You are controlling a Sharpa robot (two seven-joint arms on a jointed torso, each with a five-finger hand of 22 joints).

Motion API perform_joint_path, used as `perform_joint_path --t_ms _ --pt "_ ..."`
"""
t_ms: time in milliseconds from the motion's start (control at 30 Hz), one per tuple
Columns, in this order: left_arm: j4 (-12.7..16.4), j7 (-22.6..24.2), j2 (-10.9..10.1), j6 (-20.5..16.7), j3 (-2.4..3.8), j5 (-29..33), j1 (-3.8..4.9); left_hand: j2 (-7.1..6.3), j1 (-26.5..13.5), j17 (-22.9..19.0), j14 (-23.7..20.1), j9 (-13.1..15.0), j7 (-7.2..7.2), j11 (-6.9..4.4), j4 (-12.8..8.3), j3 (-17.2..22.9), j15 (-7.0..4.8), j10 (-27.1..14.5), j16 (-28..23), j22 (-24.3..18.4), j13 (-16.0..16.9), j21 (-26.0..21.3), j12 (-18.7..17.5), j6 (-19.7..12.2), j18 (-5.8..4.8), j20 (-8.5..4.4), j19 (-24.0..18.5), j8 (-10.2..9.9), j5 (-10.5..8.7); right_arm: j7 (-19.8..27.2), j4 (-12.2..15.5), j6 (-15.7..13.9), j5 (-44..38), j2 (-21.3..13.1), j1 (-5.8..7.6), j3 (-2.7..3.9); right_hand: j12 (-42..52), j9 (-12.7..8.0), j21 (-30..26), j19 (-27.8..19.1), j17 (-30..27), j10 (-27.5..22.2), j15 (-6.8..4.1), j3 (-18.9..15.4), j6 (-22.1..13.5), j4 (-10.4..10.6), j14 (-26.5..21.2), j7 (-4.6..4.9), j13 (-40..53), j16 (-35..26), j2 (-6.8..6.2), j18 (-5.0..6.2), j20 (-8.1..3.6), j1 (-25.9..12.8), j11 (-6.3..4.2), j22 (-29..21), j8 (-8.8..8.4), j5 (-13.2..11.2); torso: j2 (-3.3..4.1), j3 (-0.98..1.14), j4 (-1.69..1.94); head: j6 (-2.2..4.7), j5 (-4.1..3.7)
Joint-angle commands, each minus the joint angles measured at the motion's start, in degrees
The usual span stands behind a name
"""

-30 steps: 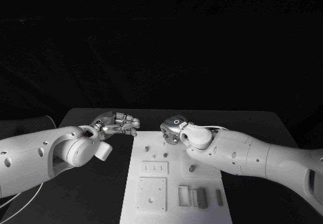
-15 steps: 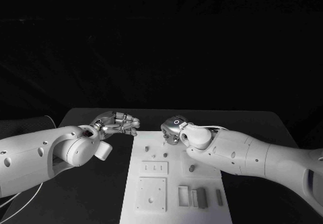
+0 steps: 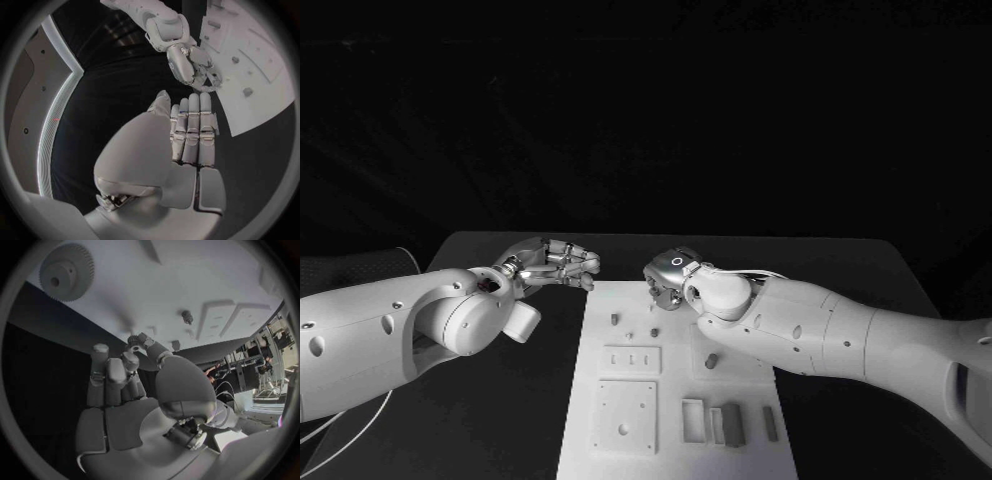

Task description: Assemble the parts on the task board

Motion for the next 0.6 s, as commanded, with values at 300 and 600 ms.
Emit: perform_joint_path --t_ms 300,600 --pt "0.16 0.33 0.05 0.19 0.06 -0.20 0.22 -0.13 -0.48 0.12 0.08 -0.01 0.52 0.20 0.01 -0.05 0.17 0.36 -0.40 -0.09 -0.05 -0.21 -0.36 0.03 0.91 -0.49 0.01 -0.38 0.17 -0.80 0.03 0.73 -0.40 0.12 -0.02 -0.01 0.29 -0.04 0.23 0.10 -0.08 -0.37 0.16 0.46 5.08 -0.04 -0.04 0.95 -0.14 0.35 -0.55 1.18 -0.35 0.20 0.36 1.00 -0.21 0.11 0.00 -0.02 -0.05 -0.07 0.05" --pt "0.15 0.32 0.13 0.24 0.06 -0.20 0.28 -0.12 -0.49 0.16 0.09 0.00 0.52 0.20 0.01 -0.04 0.16 0.39 -0.44 -0.09 -0.05 -0.22 -0.39 0.05 0.90 -0.50 0.02 -0.39 0.18 -0.76 -0.39 0.87 -0.22 0.45 -0.02 -0.01 0.35 -0.07 0.21 0.10 -0.11 -0.38 0.22 0.52 4.97 -0.06 -0.04 1.01 -0.21 0.35 -0.62 1.18 -0.36 0.26 0.41 0.99 -0.33 0.11 0.02 0.00 -0.07 0.00 0.01"
